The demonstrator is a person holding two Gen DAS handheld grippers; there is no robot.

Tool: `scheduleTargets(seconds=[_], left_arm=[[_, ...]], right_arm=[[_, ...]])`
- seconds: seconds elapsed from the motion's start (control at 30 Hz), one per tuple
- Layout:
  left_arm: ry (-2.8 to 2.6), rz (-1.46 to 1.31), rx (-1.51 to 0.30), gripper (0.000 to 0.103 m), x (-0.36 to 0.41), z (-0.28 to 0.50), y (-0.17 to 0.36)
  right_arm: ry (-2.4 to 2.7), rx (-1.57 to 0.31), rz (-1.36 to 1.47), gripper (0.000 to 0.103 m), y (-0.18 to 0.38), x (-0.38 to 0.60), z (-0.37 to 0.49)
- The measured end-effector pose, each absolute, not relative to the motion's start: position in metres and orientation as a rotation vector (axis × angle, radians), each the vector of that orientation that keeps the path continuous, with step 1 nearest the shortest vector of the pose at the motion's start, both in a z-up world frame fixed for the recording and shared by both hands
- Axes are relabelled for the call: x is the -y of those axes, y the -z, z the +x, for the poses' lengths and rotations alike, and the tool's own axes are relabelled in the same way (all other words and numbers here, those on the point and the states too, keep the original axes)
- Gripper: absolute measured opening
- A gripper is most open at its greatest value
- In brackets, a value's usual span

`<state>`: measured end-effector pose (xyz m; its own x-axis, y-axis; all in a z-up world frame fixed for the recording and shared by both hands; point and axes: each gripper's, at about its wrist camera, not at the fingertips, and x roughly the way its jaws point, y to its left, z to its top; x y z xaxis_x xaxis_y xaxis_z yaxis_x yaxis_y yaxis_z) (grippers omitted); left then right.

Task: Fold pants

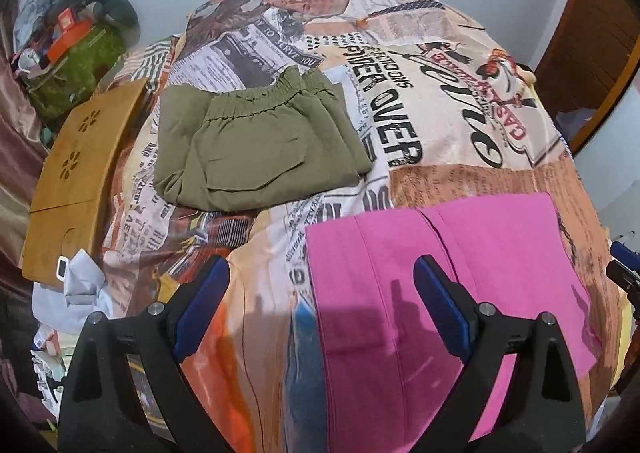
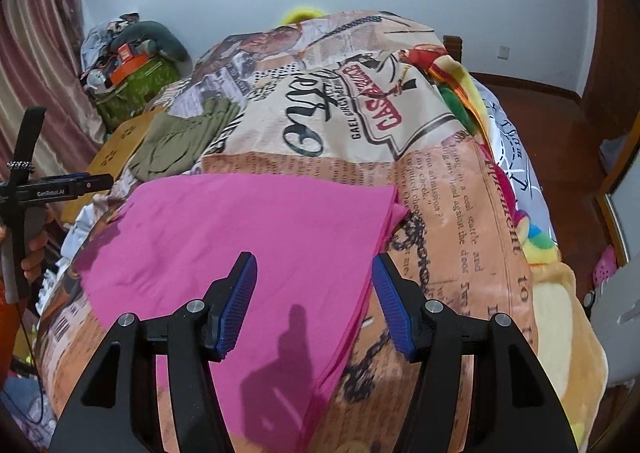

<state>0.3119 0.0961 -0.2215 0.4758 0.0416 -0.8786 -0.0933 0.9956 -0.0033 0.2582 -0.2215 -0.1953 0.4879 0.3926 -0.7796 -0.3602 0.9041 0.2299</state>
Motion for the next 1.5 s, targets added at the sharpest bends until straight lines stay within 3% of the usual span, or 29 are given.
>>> scheduleTargets(seconds=[0.73, 0.8, 0.87, 0.93, 1.07, 1.17, 1.23, 1.33, 1.5], left_arm=[[-0.04, -0.127, -1.206, 0.094, -0.1, 0.364, 0.288], [-0.039, -0.131, -1.201, 0.094, -0.101, 0.363, 0.289], [-0.043, -0.117, -1.194, 0.094, -0.101, 0.362, 0.29], [-0.062, -0.085, -1.18, 0.095, -0.101, 0.363, 0.292], [-0.155, -0.07, -1.162, 0.095, -0.11, 0.362, 0.298], [-0.177, -0.088, -1.169, 0.094, -0.12, 0.361, 0.303], [-0.308, 0.04, -1.163, 0.088, -0.121, 0.36, 0.307], [-0.263, -0.084, -1.209, 0.087, -0.141, 0.355, 0.307], [-0.237, -0.11, -1.188, 0.087, -0.148, 0.343, 0.285]], right_arm=[[-0.417, -1.093, 0.123, 0.056, 0.282, 0.226, 0.372], [-0.424, -1.096, 0.117, 0.043, 0.287, 0.225, 0.375], [-0.411, -1.095, 0.074, 0.02, 0.289, 0.222, 0.374], [-0.406, -1.093, 0.042, 0.012, 0.291, 0.221, 0.373], [-0.4, -1.082, 0.004, 0.005, 0.293, 0.223, 0.37], [-0.387, -1.082, -0.027, 0.003, 0.293, 0.222, 0.37], [-0.377, -1.083, -0.061, 0.003, 0.292, 0.219, 0.369], [-0.365, -1.101, -0.08, 0.003, 0.287, 0.219, 0.368], [-0.37, -1.103, -0.03, 0.014, 0.26, 0.223, 0.359]])
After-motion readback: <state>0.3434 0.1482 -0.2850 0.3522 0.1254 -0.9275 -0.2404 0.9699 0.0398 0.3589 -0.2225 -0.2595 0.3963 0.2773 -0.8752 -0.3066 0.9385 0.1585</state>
